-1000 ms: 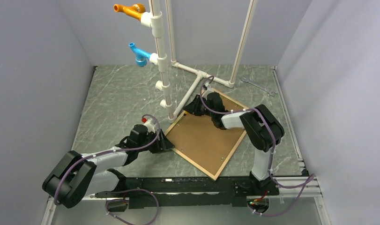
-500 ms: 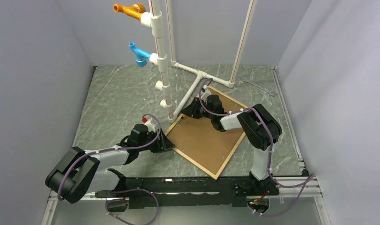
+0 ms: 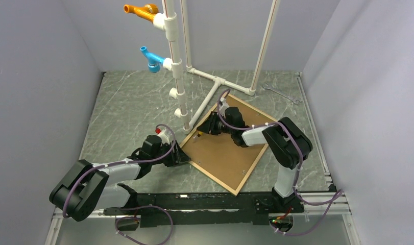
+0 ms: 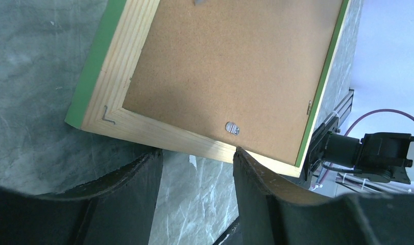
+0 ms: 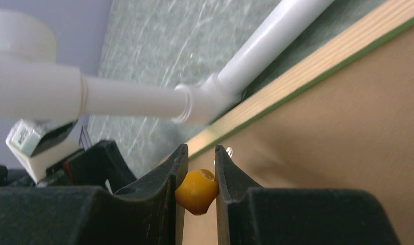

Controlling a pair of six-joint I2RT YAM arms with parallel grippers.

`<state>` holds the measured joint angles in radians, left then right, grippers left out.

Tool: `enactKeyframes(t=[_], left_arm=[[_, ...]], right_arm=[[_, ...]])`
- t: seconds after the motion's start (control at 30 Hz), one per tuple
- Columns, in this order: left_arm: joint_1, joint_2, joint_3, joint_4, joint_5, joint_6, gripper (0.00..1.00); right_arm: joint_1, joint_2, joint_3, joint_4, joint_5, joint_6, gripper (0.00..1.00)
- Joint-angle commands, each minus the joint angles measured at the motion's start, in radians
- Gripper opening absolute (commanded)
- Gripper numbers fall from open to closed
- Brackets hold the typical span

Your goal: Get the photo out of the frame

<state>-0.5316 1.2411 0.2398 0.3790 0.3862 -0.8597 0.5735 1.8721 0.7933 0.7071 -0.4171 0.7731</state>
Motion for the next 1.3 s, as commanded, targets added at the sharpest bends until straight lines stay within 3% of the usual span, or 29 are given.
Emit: enactKeyframes(t=[0.0, 0.1, 0.27, 0.47, 0.77, 0.97, 1.27], left_arm=[[-0.002, 0.006, 0.004, 0.030, -0.007, 0.014, 0.58], [-0.002, -0.016, -0.005, 0.024, -0.007, 0.019, 0.58], [-0.002, -0.101, 0.010, -0.069, -0.013, 0.055, 0.62], [-0.007, -0.245, -0.011, -0.154, -0.047, 0.078, 0.71], [-0.093, -0.321, -0.027, -0.176, -0.138, -0.013, 0.70], [-0.097, -0.252, 0.034, -0.196, -0.137, 0.014, 0.75], [-0.111, -0.150, -0.018, -0.037, -0.050, -0.044, 0.78]], right_arm=[[0.017, -0.115, -0.020, -0.180, -0.047, -0.080, 0.00], [0.017, -0.222, -0.029, -0.238, -0.013, -0.100, 0.00], [0.016, -0.420, 0.006, -0.482, 0.120, -0.176, 0.00], [0.008, -0.674, -0.042, -0.732, 0.456, -0.227, 0.00], [0.002, -0.842, -0.080, -0.910, 0.744, -0.297, 0.00], [-0.059, -0.800, -0.095, -0.795, 0.689, -0.304, 0.00], [-0.266, -0.393, 0.111, -0.544, 0.298, -0.259, 0.00]])
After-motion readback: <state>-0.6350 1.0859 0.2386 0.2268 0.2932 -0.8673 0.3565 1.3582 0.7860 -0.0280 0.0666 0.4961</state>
